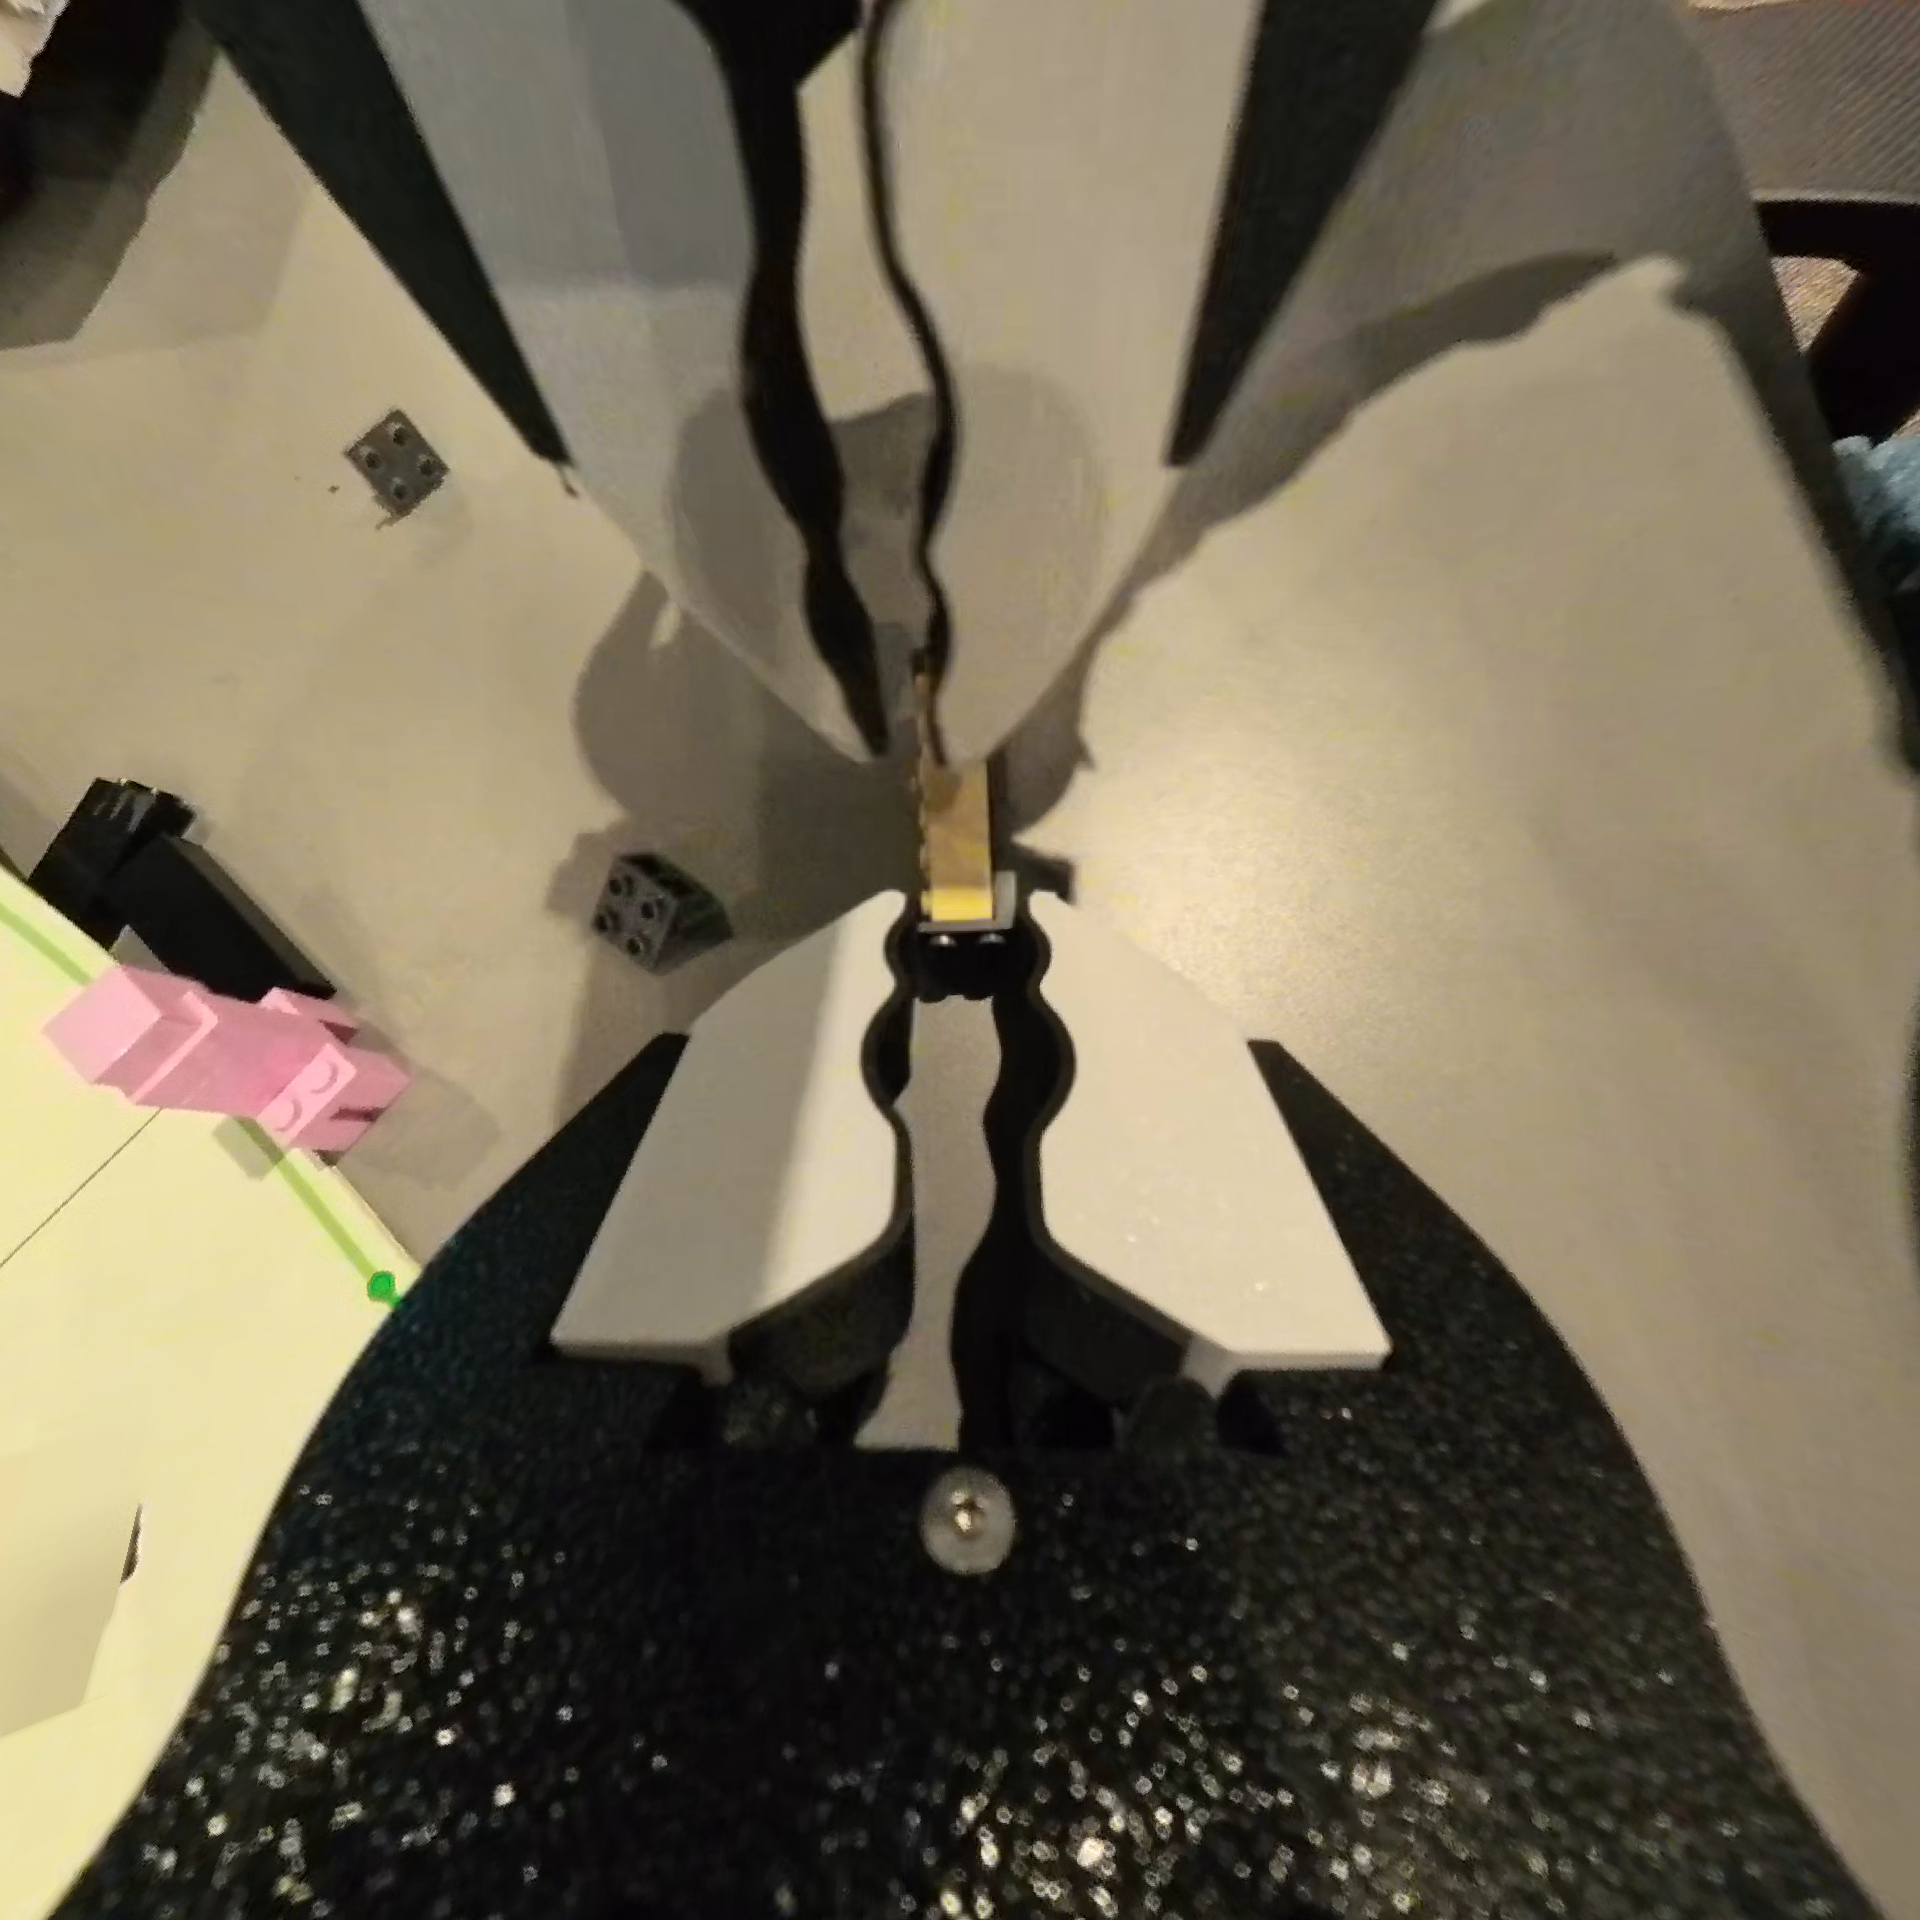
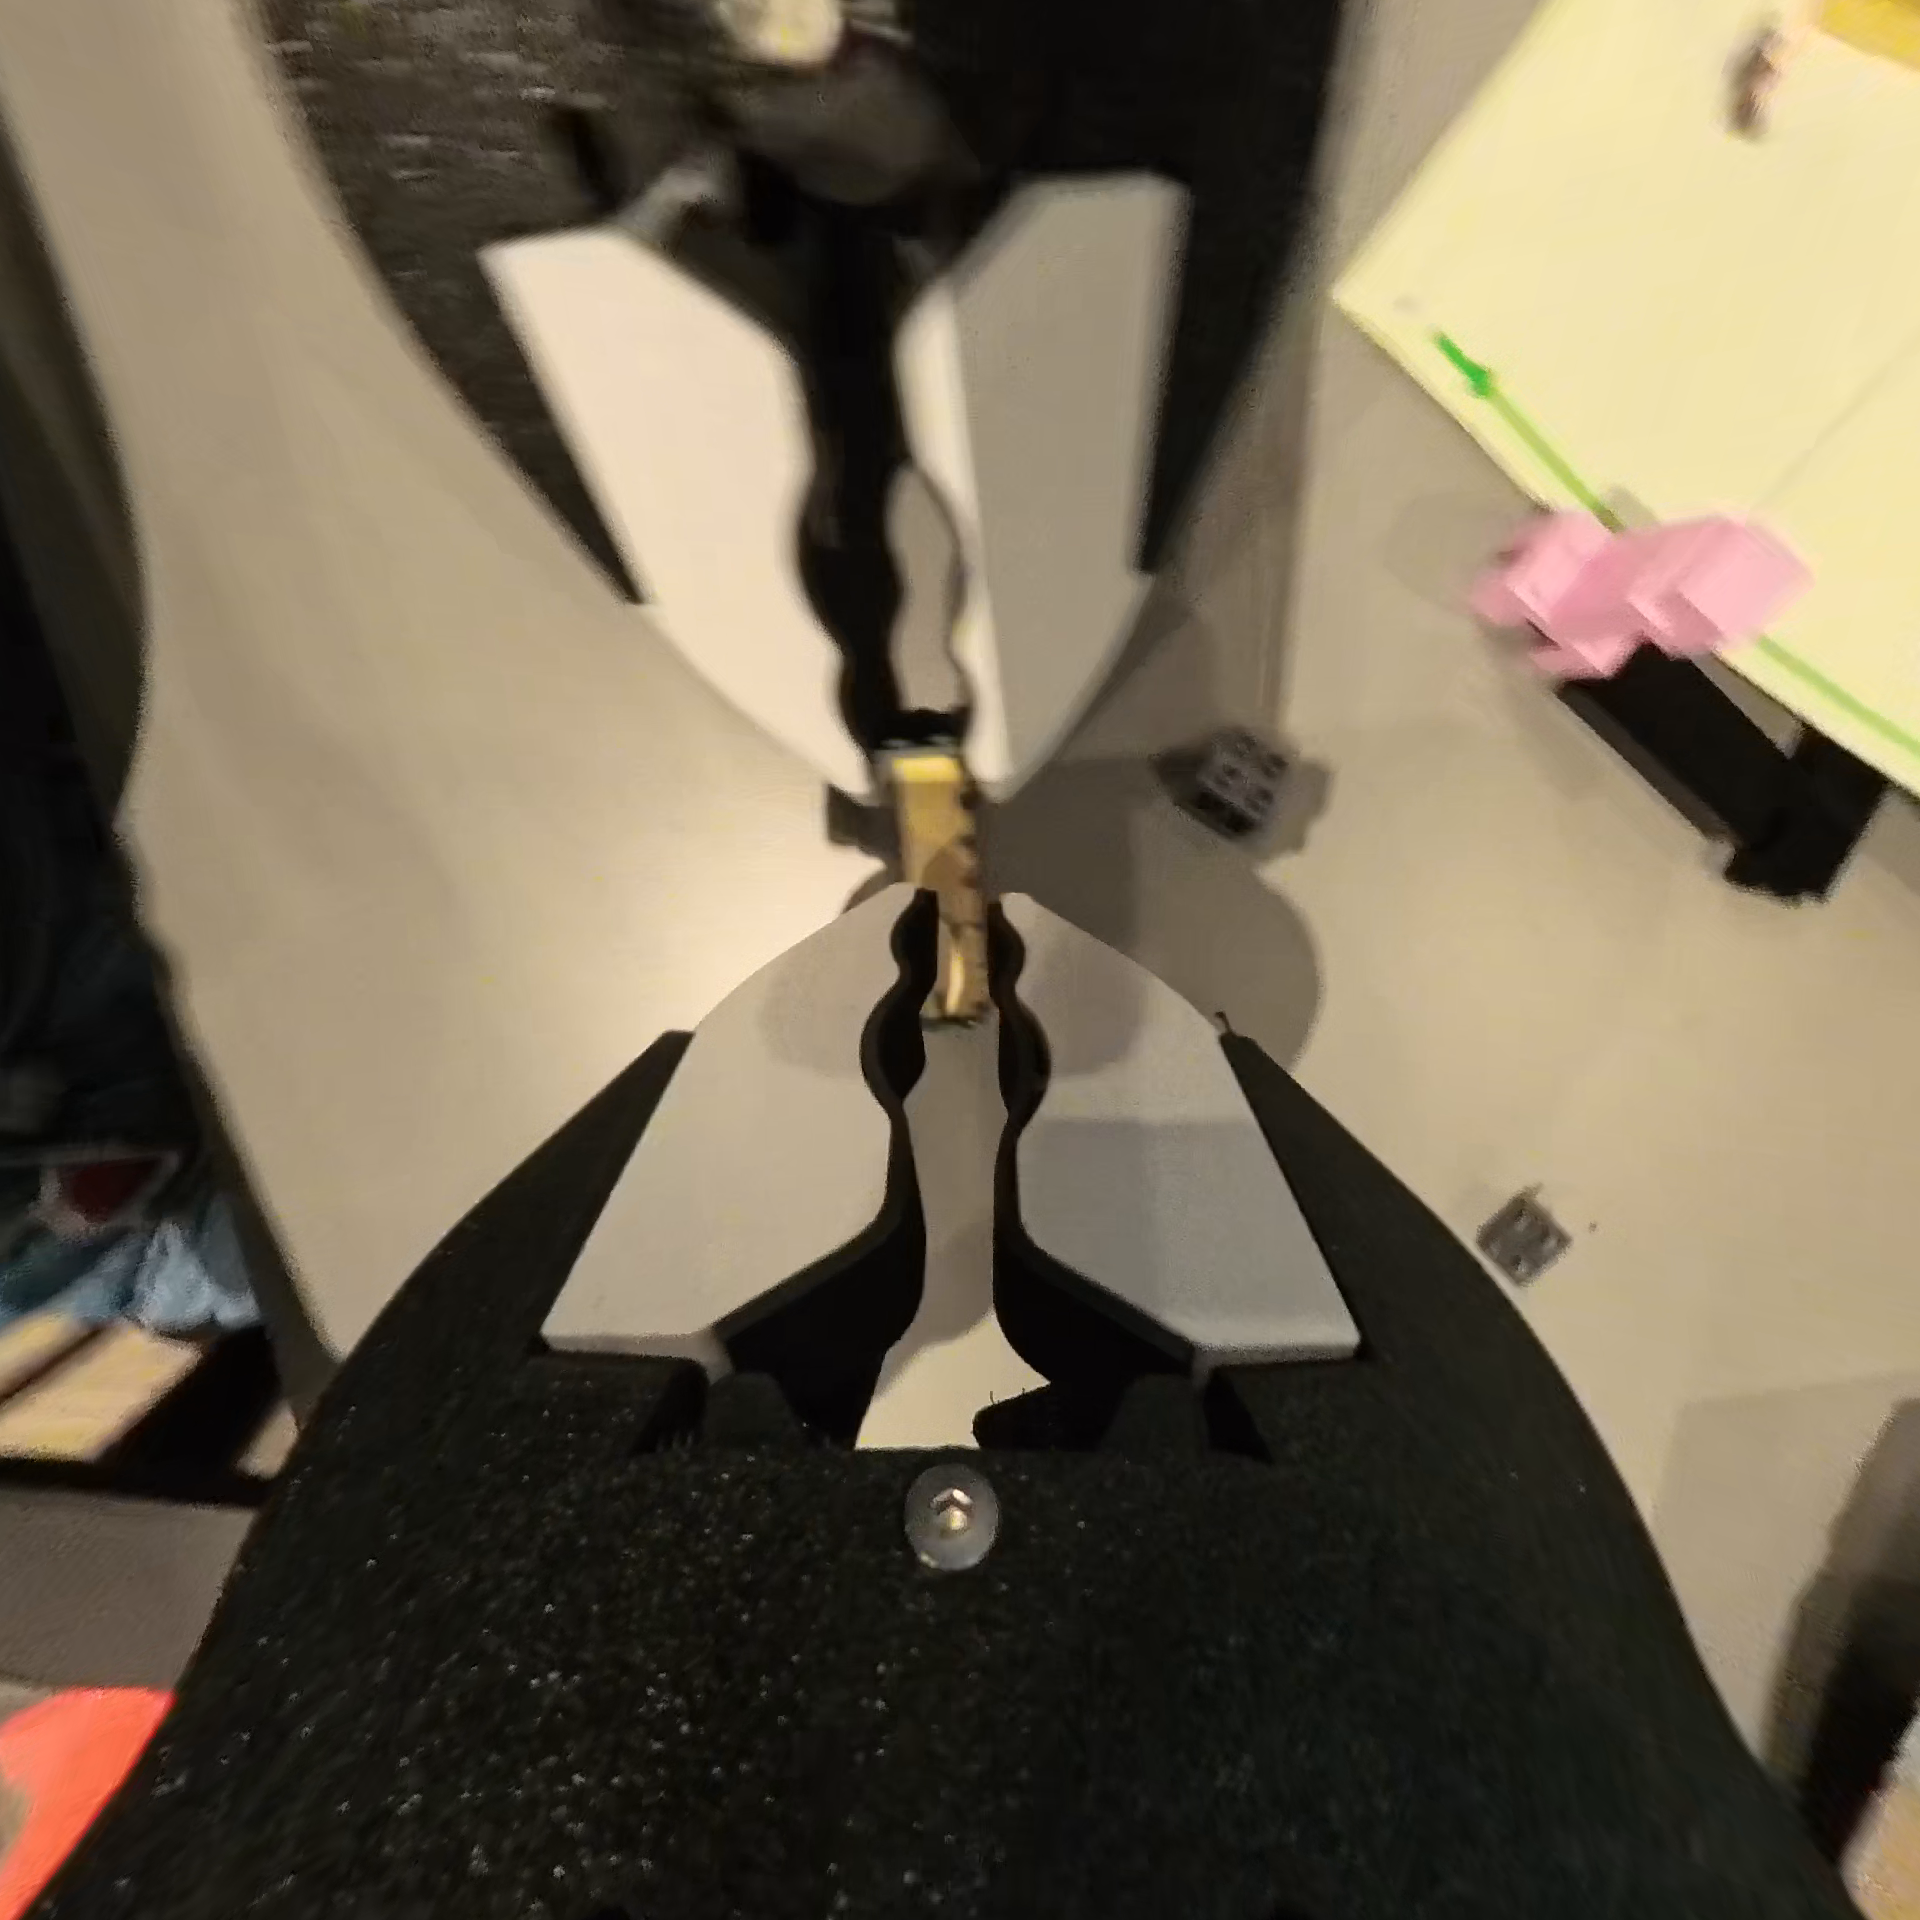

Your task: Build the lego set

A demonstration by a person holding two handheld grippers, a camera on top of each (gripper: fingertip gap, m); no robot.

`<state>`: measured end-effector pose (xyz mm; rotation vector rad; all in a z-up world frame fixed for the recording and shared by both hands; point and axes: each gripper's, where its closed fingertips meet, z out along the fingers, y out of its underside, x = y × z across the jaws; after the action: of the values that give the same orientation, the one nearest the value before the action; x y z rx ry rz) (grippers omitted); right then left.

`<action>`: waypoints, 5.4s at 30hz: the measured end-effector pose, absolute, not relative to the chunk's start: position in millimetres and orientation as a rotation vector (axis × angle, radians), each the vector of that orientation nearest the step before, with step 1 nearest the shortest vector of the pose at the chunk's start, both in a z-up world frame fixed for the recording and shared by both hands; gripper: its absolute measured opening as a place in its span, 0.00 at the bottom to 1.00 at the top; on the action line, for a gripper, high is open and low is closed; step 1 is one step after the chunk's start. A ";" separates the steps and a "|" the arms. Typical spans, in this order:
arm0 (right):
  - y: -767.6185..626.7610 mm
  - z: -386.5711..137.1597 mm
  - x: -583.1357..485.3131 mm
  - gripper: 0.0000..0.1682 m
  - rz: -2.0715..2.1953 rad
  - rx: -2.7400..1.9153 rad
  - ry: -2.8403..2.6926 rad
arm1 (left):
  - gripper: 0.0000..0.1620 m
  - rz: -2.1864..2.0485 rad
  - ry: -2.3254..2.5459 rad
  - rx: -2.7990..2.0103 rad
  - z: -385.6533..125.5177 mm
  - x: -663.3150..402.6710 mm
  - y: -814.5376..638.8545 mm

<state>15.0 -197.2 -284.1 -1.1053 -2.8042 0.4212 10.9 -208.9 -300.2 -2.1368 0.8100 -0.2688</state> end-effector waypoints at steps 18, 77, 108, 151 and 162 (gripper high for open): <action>-174.4 -297.2 -32.7 0.15 0.791 -1.387 -2.335 | 0.14 -0.287 0.700 -2.094 -283.4 -13.3 -217.3; -208.7 -280.9 10.9 0.09 0.795 -1.847 -1.458 | 0.11 -0.217 0.684 -2.175 -300.2 5.9 -214.9; -209.1 -286.0 13.6 0.12 0.619 -1.885 -1.457 | 0.10 -0.166 0.689 -2.163 -300.0 6.6 -211.4; -217.3 -275.6 38.3 0.01 1.125 -1.204 -2.229 | 0.19 -0.158 0.721 -1.958 -264.3 -8.5 -218.3; -220.0 -248.8 18.5 0.01 0.979 -1.189 -2.109 | 0.17 -0.199 0.699 -1.884 -253.3 9.7 -219.9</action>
<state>18.5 -220.0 -248.8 -1.1894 -2.1089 0.9791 9.7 -219.9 -253.3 -1.8837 0.6993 -0.1985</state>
